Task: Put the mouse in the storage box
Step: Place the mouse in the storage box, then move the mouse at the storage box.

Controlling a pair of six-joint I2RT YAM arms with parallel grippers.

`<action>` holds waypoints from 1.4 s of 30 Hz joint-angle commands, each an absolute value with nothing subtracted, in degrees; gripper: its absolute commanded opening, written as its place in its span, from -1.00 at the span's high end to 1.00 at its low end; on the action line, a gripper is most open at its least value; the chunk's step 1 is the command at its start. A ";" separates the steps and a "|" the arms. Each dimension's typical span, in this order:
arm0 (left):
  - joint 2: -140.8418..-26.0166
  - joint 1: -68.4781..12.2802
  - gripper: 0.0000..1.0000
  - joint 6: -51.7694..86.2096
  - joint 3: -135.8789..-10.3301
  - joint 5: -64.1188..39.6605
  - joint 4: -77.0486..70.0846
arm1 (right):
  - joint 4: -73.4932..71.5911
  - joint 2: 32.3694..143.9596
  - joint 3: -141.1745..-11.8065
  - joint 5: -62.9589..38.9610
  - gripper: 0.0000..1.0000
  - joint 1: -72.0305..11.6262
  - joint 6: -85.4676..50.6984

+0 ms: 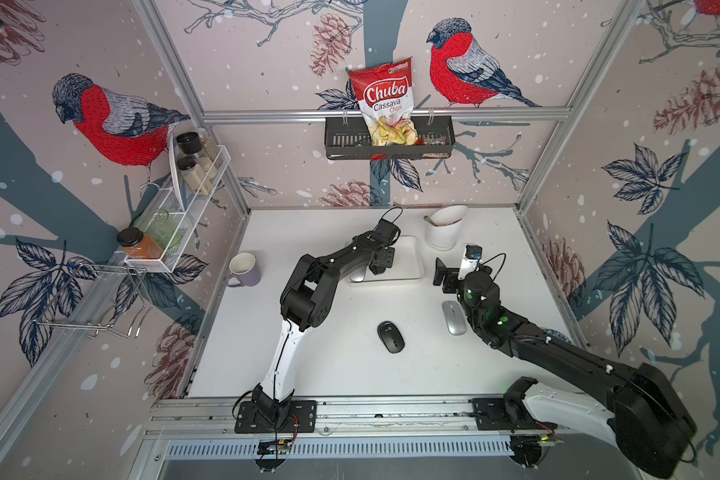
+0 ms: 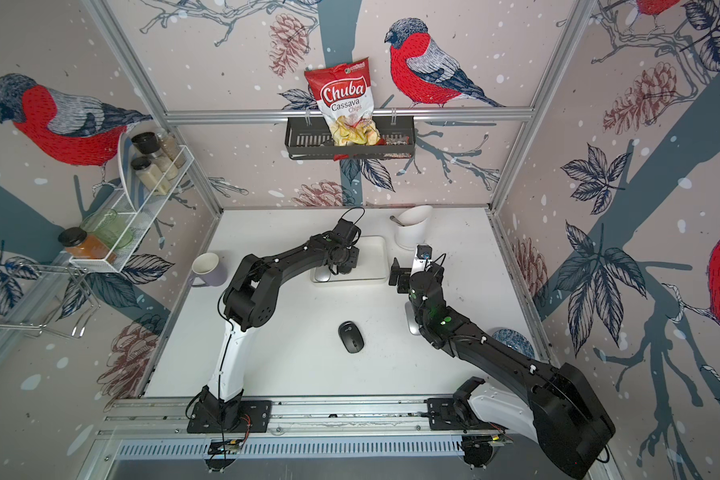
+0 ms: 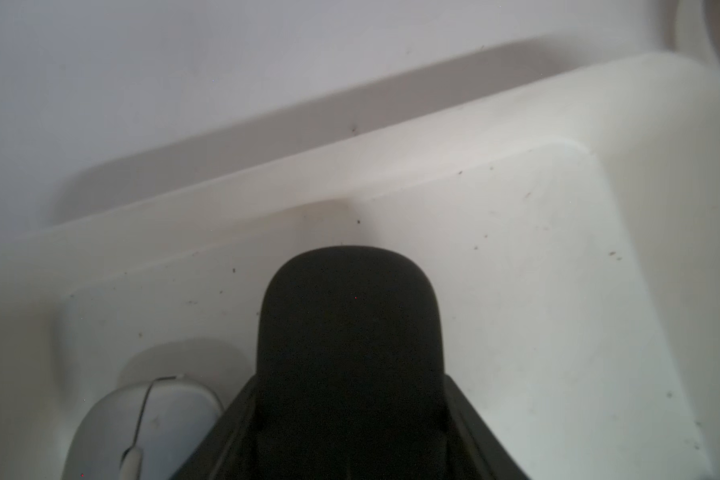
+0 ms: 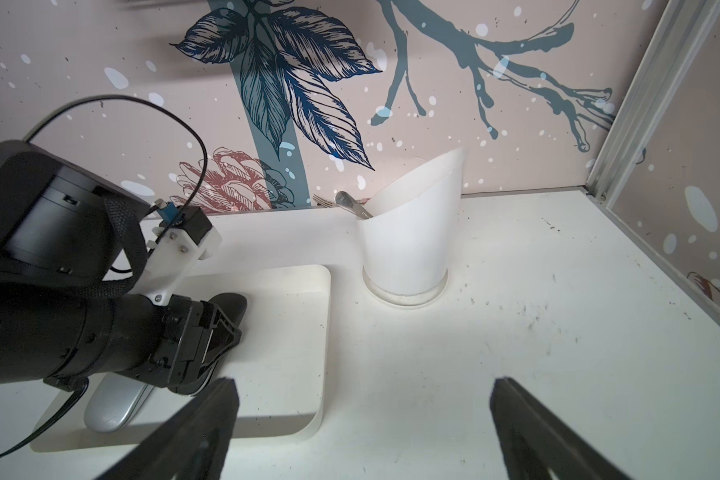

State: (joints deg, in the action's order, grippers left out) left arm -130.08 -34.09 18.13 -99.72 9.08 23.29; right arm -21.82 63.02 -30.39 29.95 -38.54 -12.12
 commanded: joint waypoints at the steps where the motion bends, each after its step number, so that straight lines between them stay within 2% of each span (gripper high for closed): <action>1: -130.17 -33.84 0.04 18.50 -98.26 9.07 22.58 | -22.40 63.20 -30.24 30.76 -0.99 -38.49 -12.31; 13: -129.31 -33.72 -0.20 18.11 -96.61 11.96 23.20 | -22.93 64.73 -30.98 30.20 -0.99 -38.50 -12.32; 16: -128.36 -33.75 -0.40 18.23 -96.16 12.74 23.33 | -23.19 64.78 -30.99 30.24 -0.99 -38.43 -12.13; 22: -125.11 -33.75 -0.47 18.34 -95.04 12.73 23.05 | -23.43 64.86 -31.11 29.71 -0.99 -38.47 -11.99; 33: -122.53 -34.15 -0.49 16.25 -93.85 10.04 19.77 | -23.81 65.69 -31.38 29.51 -0.99 -38.50 -11.94; 42: -127.78 -36.47 -0.33 14.50 -100.84 6.58 18.74 | -23.78 66.52 -31.97 29.72 -0.99 -38.50 -11.87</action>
State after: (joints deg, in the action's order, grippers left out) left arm -126.72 -36.16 15.73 -99.07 8.27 20.88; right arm -22.22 66.24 -31.53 29.54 -38.44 -11.92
